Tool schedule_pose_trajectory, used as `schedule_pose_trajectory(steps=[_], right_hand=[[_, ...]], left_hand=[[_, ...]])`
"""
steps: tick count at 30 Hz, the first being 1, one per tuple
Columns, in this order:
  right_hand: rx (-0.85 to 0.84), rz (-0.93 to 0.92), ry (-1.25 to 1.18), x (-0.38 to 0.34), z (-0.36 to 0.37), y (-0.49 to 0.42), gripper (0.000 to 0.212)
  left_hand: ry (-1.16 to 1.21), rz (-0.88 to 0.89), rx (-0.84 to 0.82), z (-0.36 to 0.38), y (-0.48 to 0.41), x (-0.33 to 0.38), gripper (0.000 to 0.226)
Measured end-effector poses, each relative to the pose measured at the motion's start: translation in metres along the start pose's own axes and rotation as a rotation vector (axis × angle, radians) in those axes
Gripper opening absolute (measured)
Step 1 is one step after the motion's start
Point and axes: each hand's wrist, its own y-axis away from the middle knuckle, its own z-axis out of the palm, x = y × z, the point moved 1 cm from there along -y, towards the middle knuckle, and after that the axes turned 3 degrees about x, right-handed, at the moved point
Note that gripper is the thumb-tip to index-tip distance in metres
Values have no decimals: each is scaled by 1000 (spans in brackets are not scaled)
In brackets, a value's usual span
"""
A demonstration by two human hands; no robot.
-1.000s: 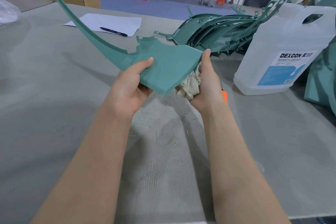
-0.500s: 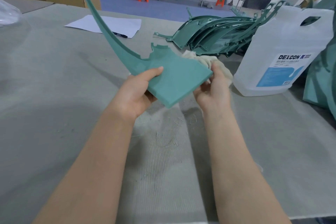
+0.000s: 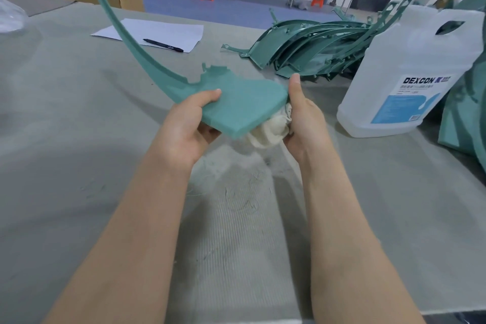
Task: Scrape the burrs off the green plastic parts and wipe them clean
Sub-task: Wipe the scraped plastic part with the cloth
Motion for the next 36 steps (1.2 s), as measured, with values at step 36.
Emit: schedule_pose_trajectory(steps=[36], right_hand=[[12,-559,131,-12,39,41,27]], left_hand=[[25,266,122,10,3,-5,23]])
